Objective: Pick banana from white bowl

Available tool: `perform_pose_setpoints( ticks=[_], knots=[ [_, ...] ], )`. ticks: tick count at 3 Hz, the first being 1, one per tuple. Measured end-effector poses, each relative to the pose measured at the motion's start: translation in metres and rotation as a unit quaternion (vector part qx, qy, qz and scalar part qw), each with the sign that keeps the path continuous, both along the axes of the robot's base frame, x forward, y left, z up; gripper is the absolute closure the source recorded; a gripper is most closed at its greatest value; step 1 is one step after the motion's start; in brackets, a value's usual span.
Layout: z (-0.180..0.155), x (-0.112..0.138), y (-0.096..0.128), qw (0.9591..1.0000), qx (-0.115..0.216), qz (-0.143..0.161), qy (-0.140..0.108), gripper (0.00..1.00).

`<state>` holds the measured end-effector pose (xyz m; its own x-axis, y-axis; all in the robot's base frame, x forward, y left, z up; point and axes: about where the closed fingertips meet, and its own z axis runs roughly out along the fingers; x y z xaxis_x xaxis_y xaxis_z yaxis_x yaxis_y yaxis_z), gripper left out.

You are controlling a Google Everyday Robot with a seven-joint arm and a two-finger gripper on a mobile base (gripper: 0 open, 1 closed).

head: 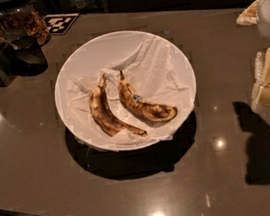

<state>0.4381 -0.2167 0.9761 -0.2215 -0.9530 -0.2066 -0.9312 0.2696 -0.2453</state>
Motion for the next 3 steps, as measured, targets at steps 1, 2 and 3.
perform_pose_setpoints(
  ticks=[1,2,3],
  knots=[
    [0.000,0.000,0.000,1.0000,0.000,0.000,0.000,0.00],
    [0.001,0.000,0.004,0.9999,-0.001,-0.012,0.001,0.00],
    [-0.002,0.000,0.022,0.9987,-0.034,-0.027,0.027,0.00]
  ],
)
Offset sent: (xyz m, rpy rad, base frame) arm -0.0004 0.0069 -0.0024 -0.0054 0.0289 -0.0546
